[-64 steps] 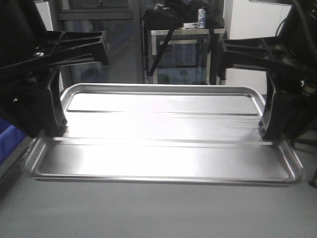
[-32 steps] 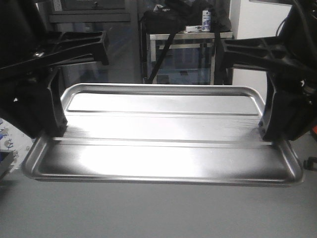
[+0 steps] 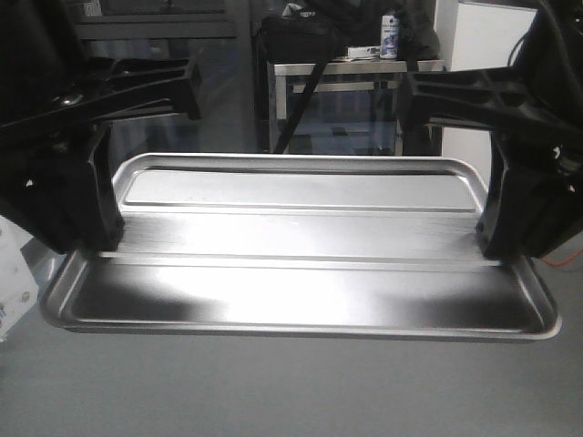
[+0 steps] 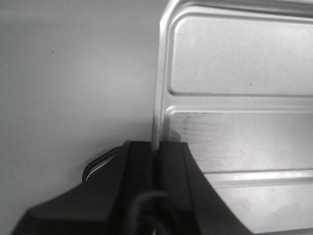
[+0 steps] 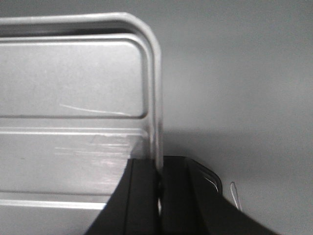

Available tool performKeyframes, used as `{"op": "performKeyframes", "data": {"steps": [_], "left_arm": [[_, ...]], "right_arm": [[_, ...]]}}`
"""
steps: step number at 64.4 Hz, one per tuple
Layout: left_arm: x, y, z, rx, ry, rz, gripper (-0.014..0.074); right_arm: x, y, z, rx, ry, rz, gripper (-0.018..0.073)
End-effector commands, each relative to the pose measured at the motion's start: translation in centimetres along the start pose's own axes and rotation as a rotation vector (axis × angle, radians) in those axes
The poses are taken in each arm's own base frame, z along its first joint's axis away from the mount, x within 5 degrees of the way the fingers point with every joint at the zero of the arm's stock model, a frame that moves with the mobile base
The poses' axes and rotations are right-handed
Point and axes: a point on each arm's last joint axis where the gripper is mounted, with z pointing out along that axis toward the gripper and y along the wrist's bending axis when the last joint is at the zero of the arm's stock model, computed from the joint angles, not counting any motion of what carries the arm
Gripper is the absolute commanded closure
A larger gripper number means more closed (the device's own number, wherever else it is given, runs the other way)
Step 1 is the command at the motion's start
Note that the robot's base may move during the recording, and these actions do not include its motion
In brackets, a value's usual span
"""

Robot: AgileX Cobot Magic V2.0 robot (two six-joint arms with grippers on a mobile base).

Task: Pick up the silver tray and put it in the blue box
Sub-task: 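Keep holding the tray with both grippers while driving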

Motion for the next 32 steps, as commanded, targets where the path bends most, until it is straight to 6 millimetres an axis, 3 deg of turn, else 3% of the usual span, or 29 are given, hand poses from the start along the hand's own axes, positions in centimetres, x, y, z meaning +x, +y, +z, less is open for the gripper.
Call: {"op": "performKeyframes", "data": {"steps": [1, 32], "left_arm": [[-0.67, 0.01, -1.35, 0.027, -0.054, -0.006, 0.0700], [-0.67, 0.01, -1.35, 0.027, -0.054, -0.006, 0.0700]], "right_arm": [[-0.83, 0.11, -1.34, -0.029, -0.070, -0.018, 0.0501], [-0.83, 0.11, -1.34, -0.029, -0.070, -0.018, 0.0501]]}}
